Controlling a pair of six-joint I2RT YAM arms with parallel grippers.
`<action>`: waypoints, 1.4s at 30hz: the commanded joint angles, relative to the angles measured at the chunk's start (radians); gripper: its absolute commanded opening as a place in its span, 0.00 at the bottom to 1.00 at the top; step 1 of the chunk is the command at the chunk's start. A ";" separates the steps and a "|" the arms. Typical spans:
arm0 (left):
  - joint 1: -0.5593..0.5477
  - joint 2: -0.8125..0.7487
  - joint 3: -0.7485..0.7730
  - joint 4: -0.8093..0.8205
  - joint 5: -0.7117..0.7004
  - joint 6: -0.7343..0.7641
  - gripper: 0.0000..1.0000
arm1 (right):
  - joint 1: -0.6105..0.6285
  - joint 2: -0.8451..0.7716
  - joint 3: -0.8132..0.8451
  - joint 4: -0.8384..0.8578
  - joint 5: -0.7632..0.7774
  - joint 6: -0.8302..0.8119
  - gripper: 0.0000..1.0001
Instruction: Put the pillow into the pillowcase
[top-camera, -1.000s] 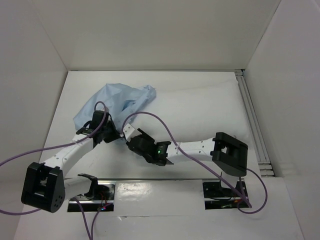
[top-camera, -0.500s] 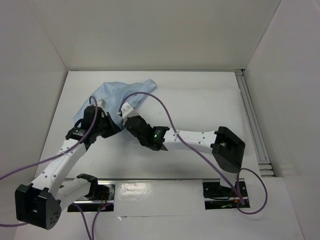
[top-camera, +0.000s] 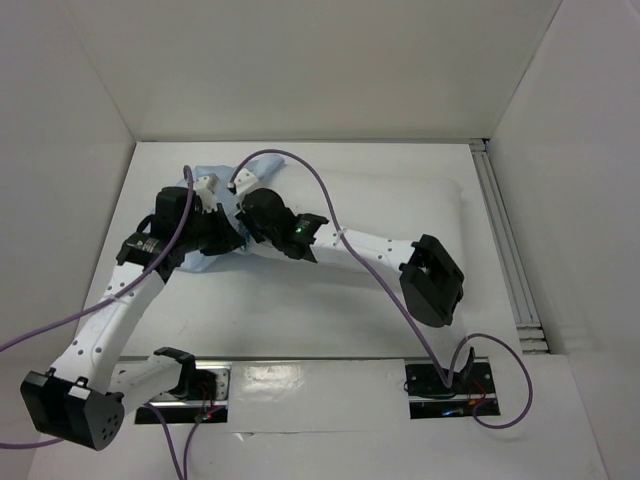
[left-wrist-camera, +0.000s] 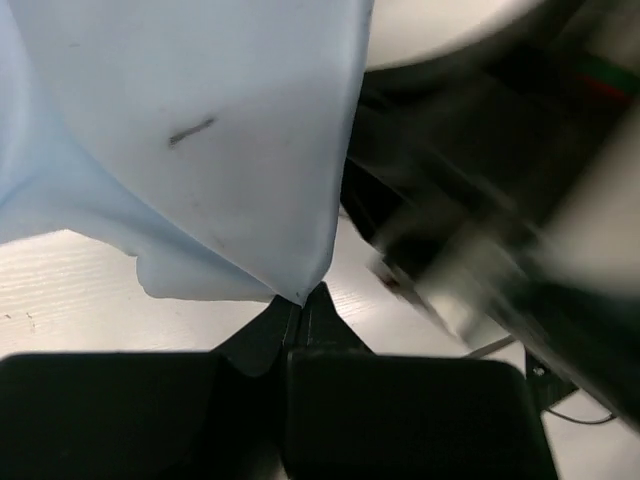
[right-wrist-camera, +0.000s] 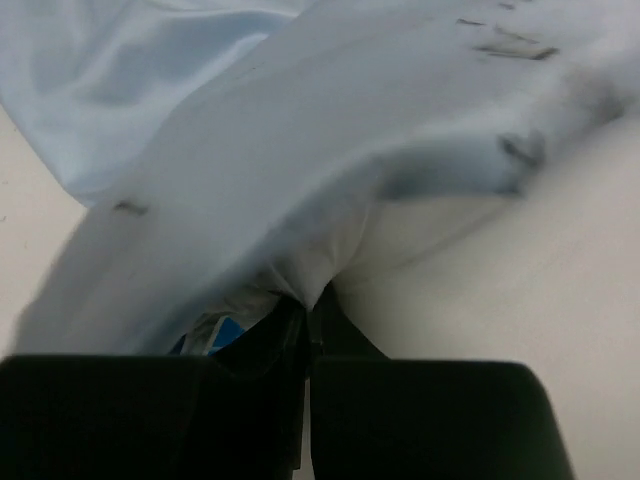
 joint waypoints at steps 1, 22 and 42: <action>-0.009 -0.029 0.140 -0.032 0.100 0.059 0.00 | -0.079 0.037 0.006 0.058 -0.120 0.093 0.00; -0.009 -0.009 -0.012 -0.060 0.210 0.070 0.00 | -0.234 -0.122 -0.091 0.293 -0.340 0.395 0.00; 0.137 0.069 0.410 -0.226 0.247 0.141 0.56 | -0.225 -0.357 -0.358 0.198 -0.330 0.404 0.56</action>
